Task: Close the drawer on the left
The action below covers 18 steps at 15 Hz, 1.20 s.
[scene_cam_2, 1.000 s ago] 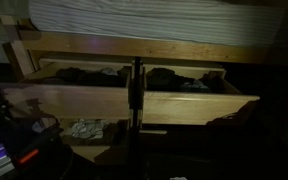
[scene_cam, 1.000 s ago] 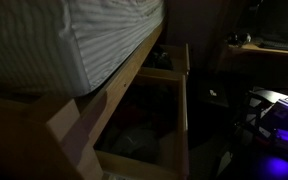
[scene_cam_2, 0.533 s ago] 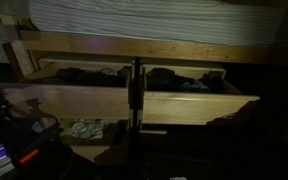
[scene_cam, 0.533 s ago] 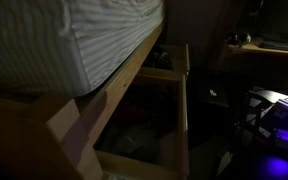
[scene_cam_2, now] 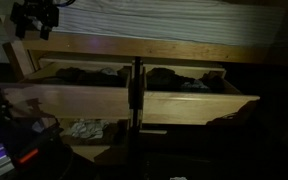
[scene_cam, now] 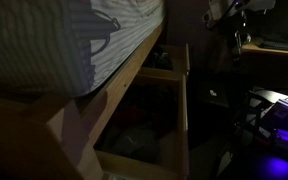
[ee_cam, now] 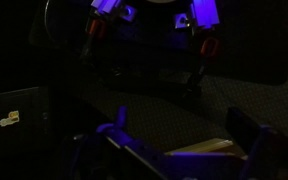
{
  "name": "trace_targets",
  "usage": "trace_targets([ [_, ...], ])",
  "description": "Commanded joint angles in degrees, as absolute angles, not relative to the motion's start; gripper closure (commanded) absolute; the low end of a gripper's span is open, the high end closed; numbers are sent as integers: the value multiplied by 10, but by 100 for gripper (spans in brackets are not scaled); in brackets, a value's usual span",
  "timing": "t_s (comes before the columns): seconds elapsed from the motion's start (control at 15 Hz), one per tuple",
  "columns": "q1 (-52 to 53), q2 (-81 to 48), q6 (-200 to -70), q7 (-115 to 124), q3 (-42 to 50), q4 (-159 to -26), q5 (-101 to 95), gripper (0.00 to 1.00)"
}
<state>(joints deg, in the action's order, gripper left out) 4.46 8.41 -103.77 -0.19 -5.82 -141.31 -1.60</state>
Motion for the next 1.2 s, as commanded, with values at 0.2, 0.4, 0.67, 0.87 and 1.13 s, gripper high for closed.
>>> trace_targets([
  [0.2,38,24,-1075,95,-58,-1395,-50,0],
  [0.4,13,56,-1151,163,-26,-1510,-74,0],
  [0.67,-34,48,-1281,253,25,-1624,-118,0],
  [0.87,-37,35,-1263,238,32,-1617,-107,0],
  [1.13,-53,22,-1301,281,47,-1617,-99,0],
])
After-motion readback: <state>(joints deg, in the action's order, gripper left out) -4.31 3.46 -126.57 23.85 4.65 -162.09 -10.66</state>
